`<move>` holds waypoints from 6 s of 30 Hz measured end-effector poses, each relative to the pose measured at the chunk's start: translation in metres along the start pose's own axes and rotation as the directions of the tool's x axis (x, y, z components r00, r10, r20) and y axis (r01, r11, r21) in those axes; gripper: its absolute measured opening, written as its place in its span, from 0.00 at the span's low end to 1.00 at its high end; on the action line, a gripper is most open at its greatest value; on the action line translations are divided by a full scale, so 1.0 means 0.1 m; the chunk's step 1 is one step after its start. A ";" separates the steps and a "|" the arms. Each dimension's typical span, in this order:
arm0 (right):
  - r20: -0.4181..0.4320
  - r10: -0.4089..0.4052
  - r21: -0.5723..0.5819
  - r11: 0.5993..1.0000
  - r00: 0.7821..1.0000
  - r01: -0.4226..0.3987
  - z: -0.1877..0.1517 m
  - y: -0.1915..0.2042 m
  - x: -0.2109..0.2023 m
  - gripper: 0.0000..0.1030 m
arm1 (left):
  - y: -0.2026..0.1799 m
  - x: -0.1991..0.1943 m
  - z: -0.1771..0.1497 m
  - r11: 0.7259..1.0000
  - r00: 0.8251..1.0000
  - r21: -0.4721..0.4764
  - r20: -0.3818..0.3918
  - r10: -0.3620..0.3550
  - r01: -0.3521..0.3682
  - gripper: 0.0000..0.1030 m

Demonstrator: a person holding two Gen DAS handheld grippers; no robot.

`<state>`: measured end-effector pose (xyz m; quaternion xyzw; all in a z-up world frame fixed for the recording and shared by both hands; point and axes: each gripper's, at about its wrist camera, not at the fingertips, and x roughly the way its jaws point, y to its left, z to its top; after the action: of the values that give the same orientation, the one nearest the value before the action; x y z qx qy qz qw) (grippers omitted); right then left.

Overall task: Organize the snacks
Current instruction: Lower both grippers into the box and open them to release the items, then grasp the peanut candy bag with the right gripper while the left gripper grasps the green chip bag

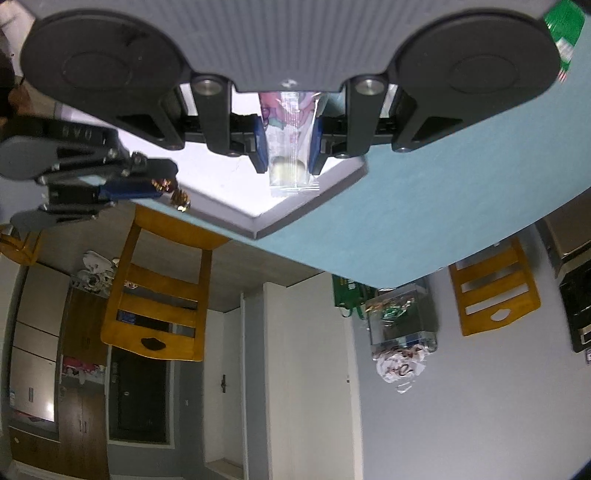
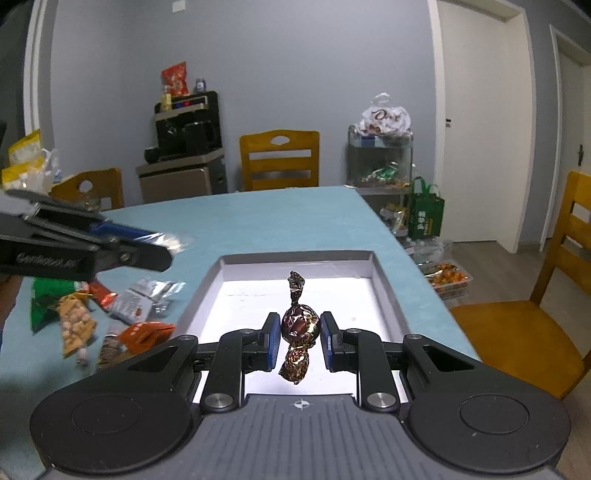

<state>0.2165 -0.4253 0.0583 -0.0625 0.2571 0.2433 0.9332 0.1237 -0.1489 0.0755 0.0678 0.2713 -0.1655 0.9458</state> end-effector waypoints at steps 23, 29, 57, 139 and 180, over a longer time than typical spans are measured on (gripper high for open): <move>-0.139 -0.143 -0.014 0.990 0.980 0.142 0.02 -0.12 0.51 0.24 | -0.49 1.88 0.61 0.999 0.991 0.019 -0.124 -0.040 0.042 0.21; -0.151 -0.148 -0.012 0.989 0.977 0.148 0.03 -0.12 0.56 0.24 | -0.62 2.07 0.62 0.998 0.991 0.047 -0.131 -0.037 0.043 0.21; -0.169 -0.197 -0.006 0.980 0.966 0.198 0.06 -0.16 0.64 0.39 | -0.58 2.09 0.59 0.999 0.991 0.022 -0.125 -0.044 0.047 0.68; -0.135 0.201 -0.318 0.919 0.970 -0.234 0.09 2.15 0.42 0.95 | 2.06 -1.44 -1.41 0.939 0.956 -0.175 -0.047 0.291 -0.295 0.94; -0.268 0.239 -0.338 0.884 0.933 -0.323 -0.05 2.62 0.96 0.56 | 2.12 -0.89 -1.69 0.958 0.976 -0.204 -0.121 0.180 -0.202 0.94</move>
<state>0.1592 -0.1574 0.0073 -0.2285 0.3132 0.4129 0.8241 0.0436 0.1109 -0.0116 -0.0006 0.3273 -0.0394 0.9441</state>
